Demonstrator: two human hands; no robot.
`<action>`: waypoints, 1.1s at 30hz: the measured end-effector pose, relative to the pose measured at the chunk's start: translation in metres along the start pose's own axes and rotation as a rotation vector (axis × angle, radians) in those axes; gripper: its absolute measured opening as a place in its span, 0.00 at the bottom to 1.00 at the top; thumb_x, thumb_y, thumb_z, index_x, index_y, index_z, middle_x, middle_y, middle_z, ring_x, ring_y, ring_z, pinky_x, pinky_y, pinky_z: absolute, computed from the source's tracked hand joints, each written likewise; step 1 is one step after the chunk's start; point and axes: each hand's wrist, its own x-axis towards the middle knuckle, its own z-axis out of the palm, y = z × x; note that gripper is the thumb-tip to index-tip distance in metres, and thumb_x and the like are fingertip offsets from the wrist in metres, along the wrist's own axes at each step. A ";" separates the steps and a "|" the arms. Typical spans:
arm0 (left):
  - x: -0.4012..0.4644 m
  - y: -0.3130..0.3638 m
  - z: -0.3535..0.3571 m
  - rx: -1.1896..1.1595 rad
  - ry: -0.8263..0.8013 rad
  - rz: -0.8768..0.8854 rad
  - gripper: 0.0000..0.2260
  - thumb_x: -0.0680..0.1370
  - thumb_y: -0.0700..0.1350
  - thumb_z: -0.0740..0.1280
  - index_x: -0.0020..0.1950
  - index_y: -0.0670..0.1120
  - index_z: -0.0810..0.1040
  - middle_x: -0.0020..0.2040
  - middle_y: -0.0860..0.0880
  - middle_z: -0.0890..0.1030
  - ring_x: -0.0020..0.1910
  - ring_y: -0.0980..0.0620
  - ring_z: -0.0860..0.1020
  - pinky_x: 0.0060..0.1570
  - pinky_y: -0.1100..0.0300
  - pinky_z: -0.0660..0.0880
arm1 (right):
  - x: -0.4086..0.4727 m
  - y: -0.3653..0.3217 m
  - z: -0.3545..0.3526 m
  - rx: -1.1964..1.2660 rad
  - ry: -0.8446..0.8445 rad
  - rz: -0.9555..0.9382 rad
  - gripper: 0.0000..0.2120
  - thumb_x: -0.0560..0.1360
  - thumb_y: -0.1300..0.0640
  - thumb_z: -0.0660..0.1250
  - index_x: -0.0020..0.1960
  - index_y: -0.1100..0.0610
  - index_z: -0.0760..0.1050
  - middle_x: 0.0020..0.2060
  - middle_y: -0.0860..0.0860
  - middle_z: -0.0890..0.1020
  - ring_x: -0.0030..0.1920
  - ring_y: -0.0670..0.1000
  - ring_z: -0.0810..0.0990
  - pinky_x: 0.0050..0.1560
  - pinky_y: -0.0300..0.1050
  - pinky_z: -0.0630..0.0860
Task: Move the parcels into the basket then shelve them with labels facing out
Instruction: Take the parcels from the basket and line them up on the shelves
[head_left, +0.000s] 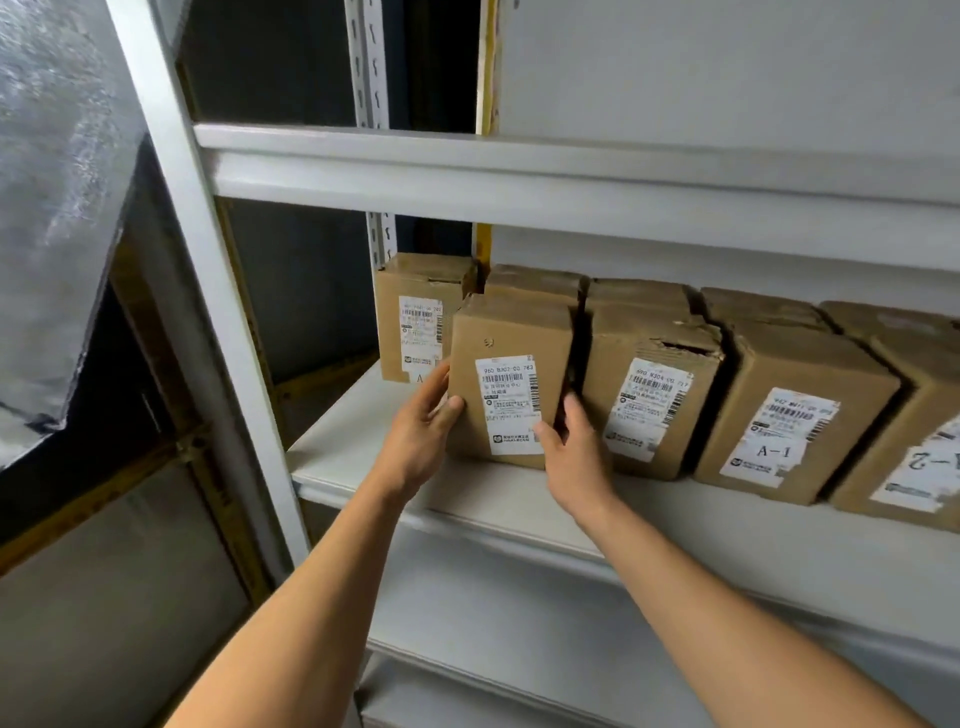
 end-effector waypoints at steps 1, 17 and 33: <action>0.007 -0.006 -0.001 -0.013 -0.022 0.011 0.23 0.87 0.44 0.61 0.80 0.65 0.68 0.75 0.60 0.75 0.77 0.56 0.71 0.77 0.42 0.69 | 0.000 -0.002 0.002 -0.010 0.041 -0.001 0.23 0.84 0.57 0.66 0.78 0.52 0.68 0.71 0.49 0.78 0.71 0.52 0.76 0.71 0.46 0.71; 0.039 -0.027 0.011 -0.024 -0.031 0.065 0.26 0.86 0.43 0.66 0.82 0.59 0.67 0.75 0.60 0.75 0.76 0.61 0.70 0.77 0.50 0.69 | 0.016 0.003 0.028 -0.031 0.261 0.120 0.28 0.87 0.59 0.59 0.85 0.54 0.56 0.80 0.56 0.68 0.78 0.57 0.68 0.75 0.46 0.65; 0.015 -0.019 0.009 0.068 0.109 0.001 0.22 0.85 0.48 0.67 0.79 0.58 0.71 0.72 0.57 0.79 0.68 0.59 0.77 0.63 0.70 0.75 | -0.007 0.001 0.000 0.102 0.059 0.038 0.28 0.85 0.60 0.65 0.82 0.51 0.63 0.73 0.44 0.74 0.74 0.43 0.73 0.75 0.41 0.71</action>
